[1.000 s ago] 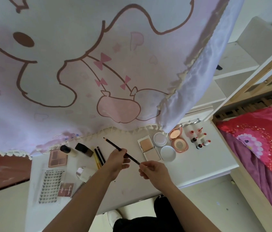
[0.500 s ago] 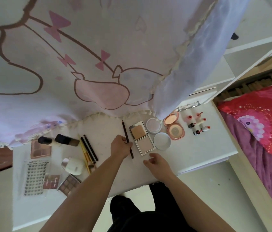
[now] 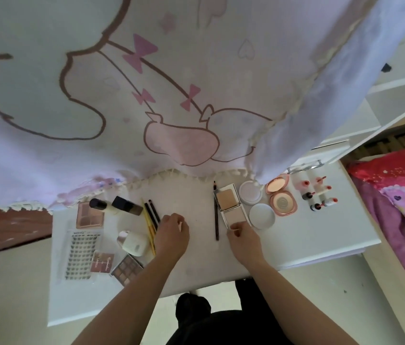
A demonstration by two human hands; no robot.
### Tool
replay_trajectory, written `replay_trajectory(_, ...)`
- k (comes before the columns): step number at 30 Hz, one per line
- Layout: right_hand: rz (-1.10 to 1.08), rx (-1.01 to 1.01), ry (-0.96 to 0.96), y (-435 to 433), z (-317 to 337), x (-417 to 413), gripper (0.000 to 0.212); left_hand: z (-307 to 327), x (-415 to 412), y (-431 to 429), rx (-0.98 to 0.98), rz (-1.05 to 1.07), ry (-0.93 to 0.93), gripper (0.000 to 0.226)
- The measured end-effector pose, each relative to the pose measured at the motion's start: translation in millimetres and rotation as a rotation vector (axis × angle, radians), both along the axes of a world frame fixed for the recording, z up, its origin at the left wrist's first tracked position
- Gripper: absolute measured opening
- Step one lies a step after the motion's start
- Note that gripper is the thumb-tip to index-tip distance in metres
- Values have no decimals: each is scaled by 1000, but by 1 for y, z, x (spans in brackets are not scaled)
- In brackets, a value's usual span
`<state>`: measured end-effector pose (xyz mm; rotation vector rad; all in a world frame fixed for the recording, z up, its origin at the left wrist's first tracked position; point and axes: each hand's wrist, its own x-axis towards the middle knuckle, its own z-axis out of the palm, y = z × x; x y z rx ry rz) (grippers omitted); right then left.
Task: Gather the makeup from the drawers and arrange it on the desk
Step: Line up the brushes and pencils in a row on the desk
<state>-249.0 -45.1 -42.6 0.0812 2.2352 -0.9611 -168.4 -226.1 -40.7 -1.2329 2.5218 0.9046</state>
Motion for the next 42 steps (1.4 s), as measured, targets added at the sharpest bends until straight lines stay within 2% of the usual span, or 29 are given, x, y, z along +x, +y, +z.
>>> replay_trajectory(4, 193, -19, 47, -46, 3, 19, 17, 0, 56, -29, -266, -50, -11, 21)
replay_trajectory(6, 307, -16, 52, -73, 0, 31, 21, -1, 83, -40, -326, -70, -28, 27)
replay_trajectory(8, 420, -8, 64, -100, -3, 42, 25, -4, 107, -49, -332, -91, -27, 33)
replay_trajectory(11, 523, 13, 86, -133, -8, 57, 30, -9, 132, -60, -239, -117, -11, 40)
replay_trajectory(19, 509, 136, 198, -147, -18, 70, 20, -9, 147, -63, -134, -125, -6, 47)
replay_trajectory(24, 372, 11, 51, -121, -10, 66, 25, 5, 129, -62, -91, -8, 9, 33)
replay_trajectory(27, 358, -88, 32, -100, 4, 63, 22, 39, 96, -55, 97, 165, 169, 25)
replay_trajectory(29, 365, -147, 23, -88, 16, 58, 20, 65, 69, -49, 305, 284, 312, 35)
replay_trajectory(31, 418, -175, 50, -78, 28, 53, 15, 79, 48, -47, 422, 335, 413, 44)
replay_trajectory(35, 473, -231, 119, -66, 52, 43, 6, 99, 18, -40, 596, 441, 541, 27)
replay_trajectory(38, 437, -318, 115, -62, 70, 40, 16, 111, 6, -34, 736, 569, 696, 21)
replay_trajectory(42, 477, -314, 171, -56, 93, 38, 23, 123, 0, -27, 880, 719, 782, 20)
